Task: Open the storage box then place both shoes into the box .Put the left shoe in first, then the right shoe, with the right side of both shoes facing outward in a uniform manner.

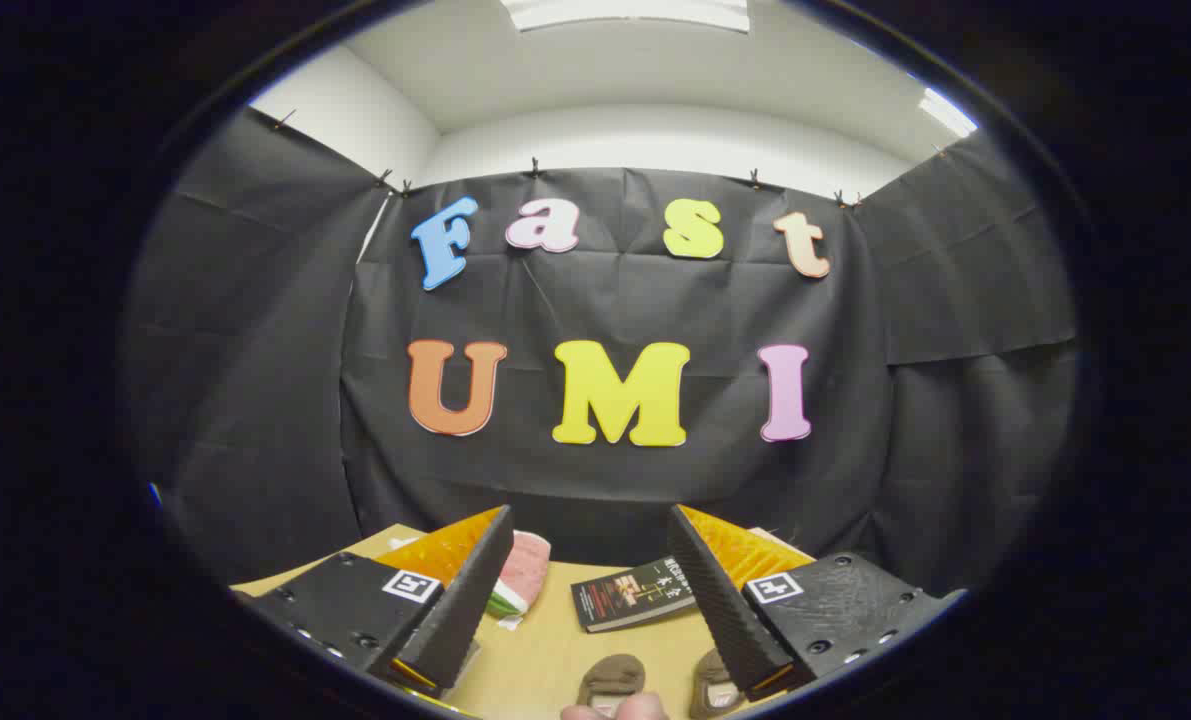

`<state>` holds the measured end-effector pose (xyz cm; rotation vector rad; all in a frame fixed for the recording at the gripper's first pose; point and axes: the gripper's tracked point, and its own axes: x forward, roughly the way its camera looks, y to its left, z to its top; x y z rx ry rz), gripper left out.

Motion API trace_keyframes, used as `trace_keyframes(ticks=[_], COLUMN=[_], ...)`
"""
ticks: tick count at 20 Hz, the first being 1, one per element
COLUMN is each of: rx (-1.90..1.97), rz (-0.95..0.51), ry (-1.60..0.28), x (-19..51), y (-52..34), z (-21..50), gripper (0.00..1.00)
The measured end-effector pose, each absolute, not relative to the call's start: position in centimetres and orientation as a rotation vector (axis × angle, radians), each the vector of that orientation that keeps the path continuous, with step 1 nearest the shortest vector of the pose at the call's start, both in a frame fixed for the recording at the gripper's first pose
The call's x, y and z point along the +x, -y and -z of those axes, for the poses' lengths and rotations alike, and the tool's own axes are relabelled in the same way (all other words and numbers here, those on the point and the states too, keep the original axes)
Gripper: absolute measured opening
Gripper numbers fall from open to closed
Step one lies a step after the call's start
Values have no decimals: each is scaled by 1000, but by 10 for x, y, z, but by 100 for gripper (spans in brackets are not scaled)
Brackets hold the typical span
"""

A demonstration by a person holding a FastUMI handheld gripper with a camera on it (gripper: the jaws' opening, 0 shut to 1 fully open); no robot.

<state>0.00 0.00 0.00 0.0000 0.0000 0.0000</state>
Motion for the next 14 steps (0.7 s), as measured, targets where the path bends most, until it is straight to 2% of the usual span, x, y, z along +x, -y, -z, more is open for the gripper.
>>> trace_keyframes(ticks=[14], rx=[16], rz=[5], ry=[-1], x=[4], y=[8], z=[2], gripper=[95])
